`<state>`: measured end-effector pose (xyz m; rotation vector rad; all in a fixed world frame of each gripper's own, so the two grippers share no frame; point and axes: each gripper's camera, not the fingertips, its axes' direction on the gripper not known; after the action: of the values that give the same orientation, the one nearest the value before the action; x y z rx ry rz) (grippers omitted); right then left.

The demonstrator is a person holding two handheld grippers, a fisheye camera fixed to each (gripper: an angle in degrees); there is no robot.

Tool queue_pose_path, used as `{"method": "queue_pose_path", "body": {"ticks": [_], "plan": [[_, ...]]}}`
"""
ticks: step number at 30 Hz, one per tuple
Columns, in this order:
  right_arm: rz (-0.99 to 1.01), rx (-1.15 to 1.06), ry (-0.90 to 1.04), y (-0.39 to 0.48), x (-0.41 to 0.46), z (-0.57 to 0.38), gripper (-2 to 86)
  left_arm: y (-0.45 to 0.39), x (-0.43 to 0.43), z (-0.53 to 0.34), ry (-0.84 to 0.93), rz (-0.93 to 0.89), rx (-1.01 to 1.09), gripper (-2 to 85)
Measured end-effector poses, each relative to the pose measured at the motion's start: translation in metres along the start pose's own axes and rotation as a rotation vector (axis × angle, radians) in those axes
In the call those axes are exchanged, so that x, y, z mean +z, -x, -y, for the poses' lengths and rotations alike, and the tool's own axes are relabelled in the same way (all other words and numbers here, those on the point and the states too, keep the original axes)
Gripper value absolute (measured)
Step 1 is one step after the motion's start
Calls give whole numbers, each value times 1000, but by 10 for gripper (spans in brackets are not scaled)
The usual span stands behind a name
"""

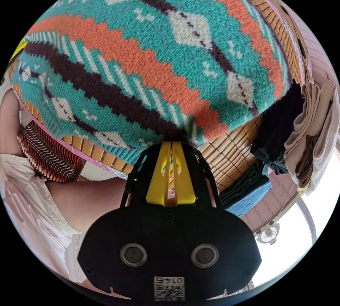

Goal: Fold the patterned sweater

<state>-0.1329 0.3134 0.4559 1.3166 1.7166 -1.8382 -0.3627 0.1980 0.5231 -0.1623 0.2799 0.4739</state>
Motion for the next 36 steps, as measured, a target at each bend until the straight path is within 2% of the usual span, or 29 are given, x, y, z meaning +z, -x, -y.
{"method": "queue_pose_path", "body": {"ticks": [7, 16, 19, 22, 23, 24, 26, 29, 32, 36], "plan": [[117, 54, -75, -6, 1, -25, -8, 3, 3, 6, 44, 17, 29, 58], [108, 18, -56, 14, 0, -44, -8, 47, 4, -12, 1, -158, -177, 61], [118, 22, -93, 19, -2, -60, -8, 74, 2, -28, -33, -289, -306, 62], [74, 114, -265, 32, -5, -100, -9, 92, -14, -52, -133, -368, -372, 62], [68, 172, -383, 37, -6, -127, -9, 93, -25, -61, -176, -369, -369, 61], [75, 242, -515, 41, -5, -160, -9, 92, -36, -67, -198, -347, -345, 56], [78, 357, -643, 48, 3, -210, -10, 86, -55, -75, -214, -288, -289, 55], [45, 462, -642, 57, 18, -257, -10, 69, -81, -79, -241, -196, -182, 54], [57, 345, -690, 73, 3, -261, -9, 44, -97, -64, -295, -189, -63, 43], [150, 145, -907, 91, -68, -207, -10, -32, -83, -11, -349, -341, 121, 37]]}}
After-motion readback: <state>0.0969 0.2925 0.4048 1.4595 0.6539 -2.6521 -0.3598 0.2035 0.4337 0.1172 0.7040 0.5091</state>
